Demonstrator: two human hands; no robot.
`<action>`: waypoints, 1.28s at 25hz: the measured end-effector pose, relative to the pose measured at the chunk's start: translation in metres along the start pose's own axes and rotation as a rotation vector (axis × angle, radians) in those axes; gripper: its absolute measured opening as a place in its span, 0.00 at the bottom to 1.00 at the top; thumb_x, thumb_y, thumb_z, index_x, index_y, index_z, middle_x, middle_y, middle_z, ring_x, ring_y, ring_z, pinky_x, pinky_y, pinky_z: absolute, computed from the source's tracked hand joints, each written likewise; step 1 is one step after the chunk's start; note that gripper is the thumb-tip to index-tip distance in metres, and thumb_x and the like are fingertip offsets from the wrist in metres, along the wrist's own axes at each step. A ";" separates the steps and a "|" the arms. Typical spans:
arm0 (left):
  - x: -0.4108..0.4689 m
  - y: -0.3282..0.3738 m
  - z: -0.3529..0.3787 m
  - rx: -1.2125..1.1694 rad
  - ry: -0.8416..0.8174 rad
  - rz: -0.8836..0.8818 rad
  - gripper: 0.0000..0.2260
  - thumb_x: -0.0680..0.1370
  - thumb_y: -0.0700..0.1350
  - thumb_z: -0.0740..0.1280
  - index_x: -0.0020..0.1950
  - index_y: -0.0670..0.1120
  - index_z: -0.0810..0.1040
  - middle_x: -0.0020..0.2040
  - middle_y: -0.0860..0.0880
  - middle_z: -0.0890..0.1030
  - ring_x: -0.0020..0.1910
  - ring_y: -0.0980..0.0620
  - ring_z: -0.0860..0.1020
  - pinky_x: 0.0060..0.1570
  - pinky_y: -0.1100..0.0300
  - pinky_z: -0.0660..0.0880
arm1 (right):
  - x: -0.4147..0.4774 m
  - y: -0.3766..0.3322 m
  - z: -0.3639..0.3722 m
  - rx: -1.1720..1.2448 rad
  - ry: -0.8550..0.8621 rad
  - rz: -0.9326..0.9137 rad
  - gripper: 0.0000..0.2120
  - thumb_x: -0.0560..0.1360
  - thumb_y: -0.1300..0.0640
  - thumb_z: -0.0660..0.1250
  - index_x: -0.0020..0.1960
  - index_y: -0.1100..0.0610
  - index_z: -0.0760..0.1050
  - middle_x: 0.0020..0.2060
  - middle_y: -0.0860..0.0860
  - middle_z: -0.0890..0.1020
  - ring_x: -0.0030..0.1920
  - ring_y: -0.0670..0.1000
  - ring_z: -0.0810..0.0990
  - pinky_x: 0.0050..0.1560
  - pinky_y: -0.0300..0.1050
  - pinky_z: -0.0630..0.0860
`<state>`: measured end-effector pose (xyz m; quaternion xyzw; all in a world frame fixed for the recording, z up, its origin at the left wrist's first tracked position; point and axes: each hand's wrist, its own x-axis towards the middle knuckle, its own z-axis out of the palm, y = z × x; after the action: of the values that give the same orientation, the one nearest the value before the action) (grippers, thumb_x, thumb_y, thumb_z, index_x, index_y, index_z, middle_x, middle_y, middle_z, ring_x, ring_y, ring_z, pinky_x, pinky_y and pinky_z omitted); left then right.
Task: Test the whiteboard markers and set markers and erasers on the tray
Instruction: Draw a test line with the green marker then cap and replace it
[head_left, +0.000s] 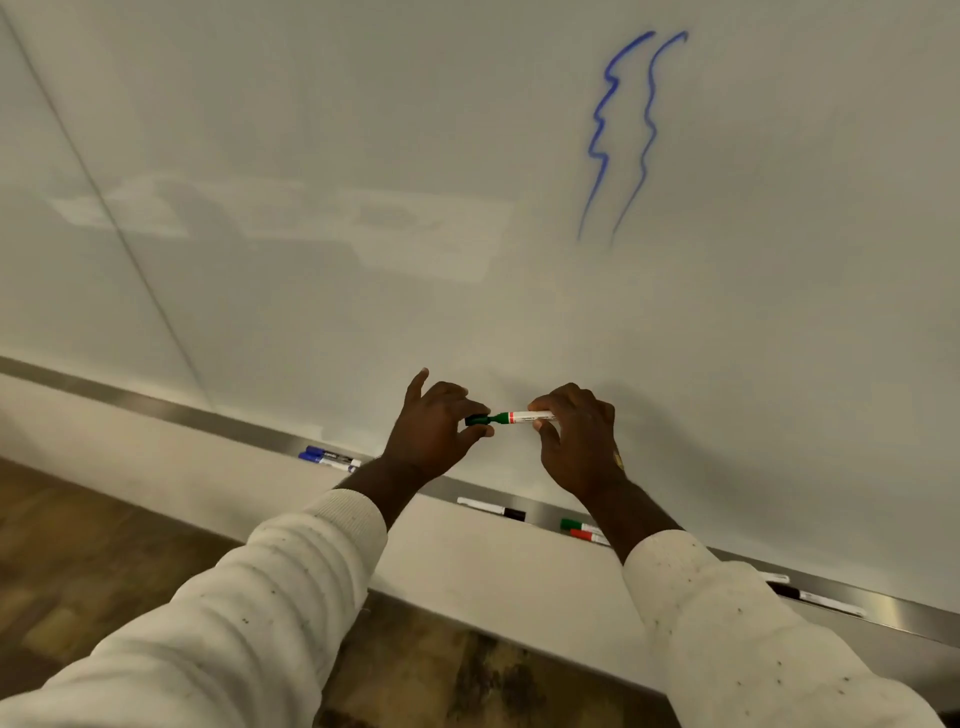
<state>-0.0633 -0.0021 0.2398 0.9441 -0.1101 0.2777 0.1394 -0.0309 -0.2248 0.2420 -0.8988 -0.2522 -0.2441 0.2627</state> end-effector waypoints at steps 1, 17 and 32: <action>-0.007 -0.003 0.000 0.004 -0.015 -0.013 0.12 0.73 0.57 0.72 0.53 0.55 0.83 0.51 0.51 0.83 0.60 0.54 0.76 0.74 0.45 0.53 | -0.002 -0.005 0.008 0.014 -0.024 -0.013 0.11 0.72 0.60 0.71 0.53 0.51 0.79 0.47 0.46 0.77 0.49 0.51 0.76 0.51 0.46 0.65; -0.057 -0.175 -0.016 0.025 -0.234 -0.018 0.06 0.77 0.46 0.70 0.50 0.47 0.85 0.50 0.45 0.85 0.59 0.49 0.80 0.76 0.44 0.50 | 0.043 -0.120 0.173 0.002 -0.275 0.012 0.10 0.72 0.61 0.69 0.51 0.50 0.81 0.45 0.46 0.79 0.49 0.51 0.75 0.50 0.45 0.58; -0.176 -0.374 -0.057 0.078 -0.530 -0.403 0.13 0.77 0.59 0.66 0.58 0.56 0.81 0.60 0.53 0.81 0.68 0.55 0.70 0.76 0.46 0.43 | 0.045 -0.259 0.364 0.088 -0.589 -0.171 0.09 0.76 0.50 0.67 0.56 0.47 0.79 0.51 0.44 0.81 0.56 0.47 0.76 0.60 0.47 0.64</action>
<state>-0.1293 0.3897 0.1122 0.9909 0.0569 -0.0064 0.1219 -0.0364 0.1970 0.0873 -0.8940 -0.4028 0.0169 0.1955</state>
